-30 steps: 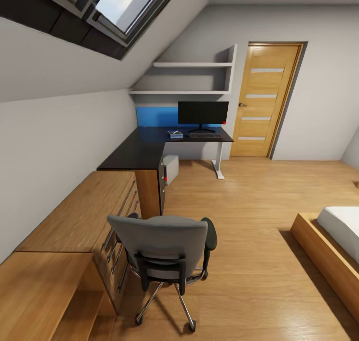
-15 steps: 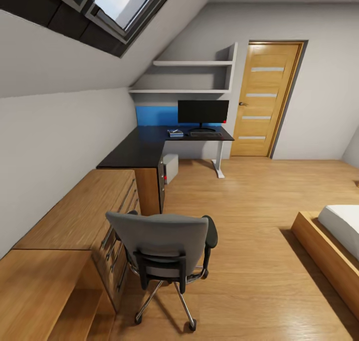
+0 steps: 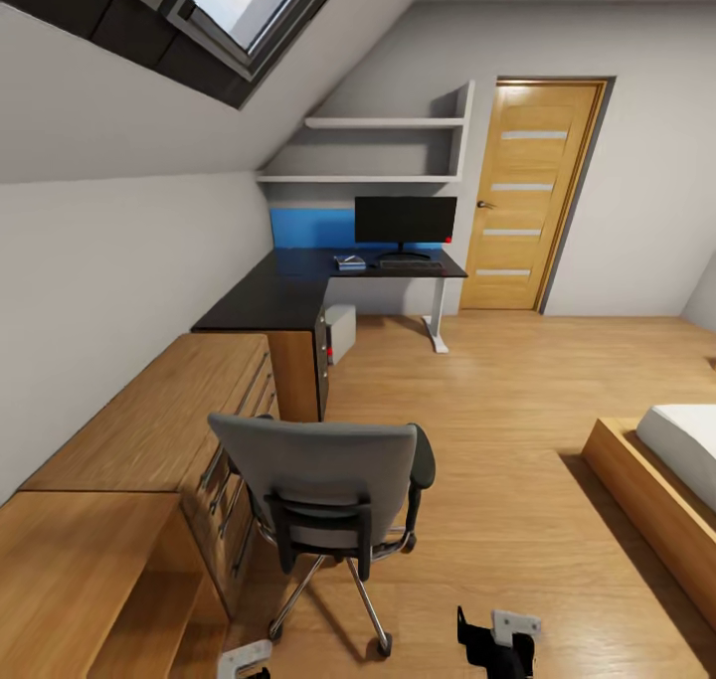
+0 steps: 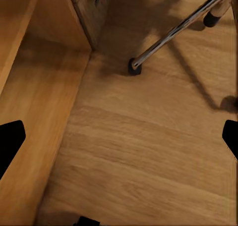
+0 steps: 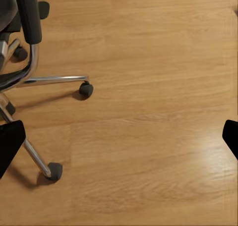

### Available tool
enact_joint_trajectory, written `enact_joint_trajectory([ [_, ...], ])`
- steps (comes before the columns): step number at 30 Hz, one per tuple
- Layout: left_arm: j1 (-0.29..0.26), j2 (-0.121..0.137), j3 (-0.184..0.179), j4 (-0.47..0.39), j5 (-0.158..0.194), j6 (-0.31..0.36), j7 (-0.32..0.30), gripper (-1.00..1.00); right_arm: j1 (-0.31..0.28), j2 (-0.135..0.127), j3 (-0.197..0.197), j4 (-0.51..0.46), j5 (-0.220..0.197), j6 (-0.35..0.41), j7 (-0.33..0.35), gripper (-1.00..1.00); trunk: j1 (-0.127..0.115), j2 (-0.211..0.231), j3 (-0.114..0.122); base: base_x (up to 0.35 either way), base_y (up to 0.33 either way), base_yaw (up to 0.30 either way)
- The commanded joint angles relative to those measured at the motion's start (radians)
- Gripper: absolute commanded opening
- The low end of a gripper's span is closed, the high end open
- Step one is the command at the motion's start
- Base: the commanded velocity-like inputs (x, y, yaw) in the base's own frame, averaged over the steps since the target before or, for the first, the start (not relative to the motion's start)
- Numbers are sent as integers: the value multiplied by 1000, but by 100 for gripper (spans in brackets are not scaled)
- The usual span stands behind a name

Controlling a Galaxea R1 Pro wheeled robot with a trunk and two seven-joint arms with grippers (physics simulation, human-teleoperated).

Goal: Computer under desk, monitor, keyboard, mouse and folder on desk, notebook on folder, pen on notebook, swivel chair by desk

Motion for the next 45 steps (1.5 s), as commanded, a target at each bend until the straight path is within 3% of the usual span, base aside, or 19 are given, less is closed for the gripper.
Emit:
enact_joint_trajectory([
  [1, -8, 1, -8, 0, 11, 3, 7, 100, -12, 0, 8, 0, -3, 12, -9, 100, 4, -8, -4, 0, 0, 0],
  [7, -31, 3, -6, 82, 29, 24, -9, 100, -47, 13, 12, 5, 0, 51, -9, 100, 27, -50, -23, 0, 0, 0],
  [10, -34, 32, -6, 130, 55, 0, -55, 100, -52, 19, 15, 28, 4, 49, -9, 100, 38, -71, -33, 0, 0, 0],
  [12, -35, 44, -6, 139, 61, -10, -92, 100, -53, 20, 15, 57, 5, 32, -9, 100, 46, -85, -39, 0, 0, 0],
  [13, -35, 54, -7, 146, 65, -18, -131, 100, -54, 21, 15, 92, 5, -19, -5, 100, 50, -92, -42, 0, 0, 0],
  [17, -35, 58, -6, 149, 67, -25, -148, 100, -53, 25, 16, 112, 2, -48, 1, 100, 65, -120, -54, 0, 0, 0],
  [21, -35, 55, -9, 156, 64, -25, -149, 100, -53, 43, 15, 125, 1, -53, 4, 100, 81, -148, -67, 0, 0, 0],
  [45, -35, 51, -10, 159, 65, -22, -152, 100, -53, 43, 14, 126, 1, -52, 5, 100, 173, -316, -142, 0, 0, 0],
])
